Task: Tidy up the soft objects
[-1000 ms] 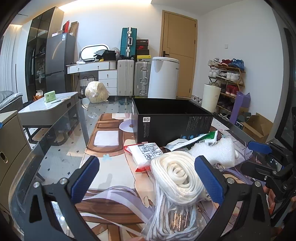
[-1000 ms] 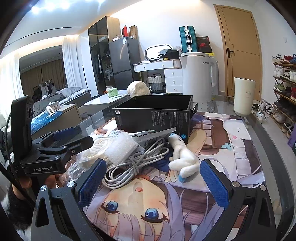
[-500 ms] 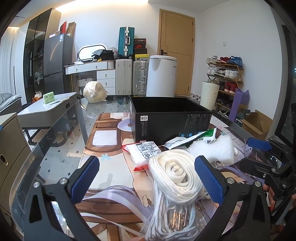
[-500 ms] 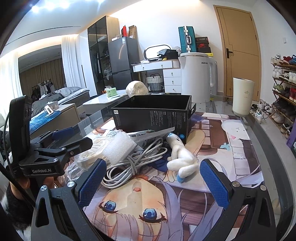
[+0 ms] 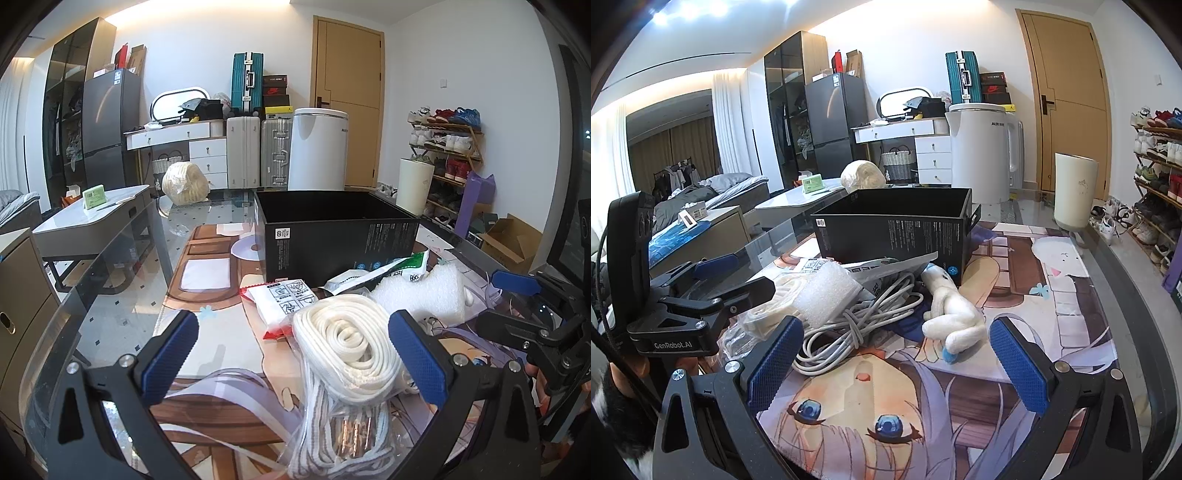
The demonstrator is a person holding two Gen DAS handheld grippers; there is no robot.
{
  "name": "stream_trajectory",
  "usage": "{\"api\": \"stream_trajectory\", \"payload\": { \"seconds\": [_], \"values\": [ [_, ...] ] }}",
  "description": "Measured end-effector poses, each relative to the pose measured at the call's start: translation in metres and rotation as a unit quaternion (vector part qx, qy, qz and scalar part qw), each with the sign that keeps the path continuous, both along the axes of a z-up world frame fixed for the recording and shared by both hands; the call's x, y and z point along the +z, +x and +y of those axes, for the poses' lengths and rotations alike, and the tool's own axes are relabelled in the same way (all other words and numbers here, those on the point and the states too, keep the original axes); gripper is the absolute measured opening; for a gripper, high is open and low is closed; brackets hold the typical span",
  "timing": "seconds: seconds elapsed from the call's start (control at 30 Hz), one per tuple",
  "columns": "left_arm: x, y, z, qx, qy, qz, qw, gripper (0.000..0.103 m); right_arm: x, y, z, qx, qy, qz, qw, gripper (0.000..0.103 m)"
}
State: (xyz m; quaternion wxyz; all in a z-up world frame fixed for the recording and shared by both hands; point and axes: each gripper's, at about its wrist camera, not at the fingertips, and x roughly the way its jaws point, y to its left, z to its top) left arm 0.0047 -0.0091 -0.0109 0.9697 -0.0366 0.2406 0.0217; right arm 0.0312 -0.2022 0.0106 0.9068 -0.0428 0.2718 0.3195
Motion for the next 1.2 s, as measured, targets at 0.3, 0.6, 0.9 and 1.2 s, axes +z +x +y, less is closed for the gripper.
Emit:
{"api": "stream_trajectory", "payload": {
  "seconds": [0.3, 0.6, 0.9, 1.2],
  "values": [
    [0.0000, 0.0008, -0.0008, -0.001, 0.002, 0.001, 1.0000, 0.103, -0.0005, 0.0003, -0.0002, 0.001, 0.000, 0.001, 1.000, 0.103],
    [-0.0008, 0.0011, -0.0015, -0.002, 0.004, 0.002, 1.0000, 0.103, -0.0023, -0.0011, -0.0007, 0.002, -0.002, 0.002, 1.000, 0.103],
    [-0.0009, 0.0011, -0.0016, -0.002, 0.004, 0.002, 1.0000, 0.103, -0.0030, -0.0012, 0.0005, 0.002, -0.005, 0.005, 1.000, 0.102],
    [-0.0025, 0.0003, -0.0016, -0.002, 0.007, 0.004, 1.0000, 0.103, -0.0023, -0.0021, 0.0024, 0.004, -0.009, 0.006, 1.000, 0.102]
  ]
}}
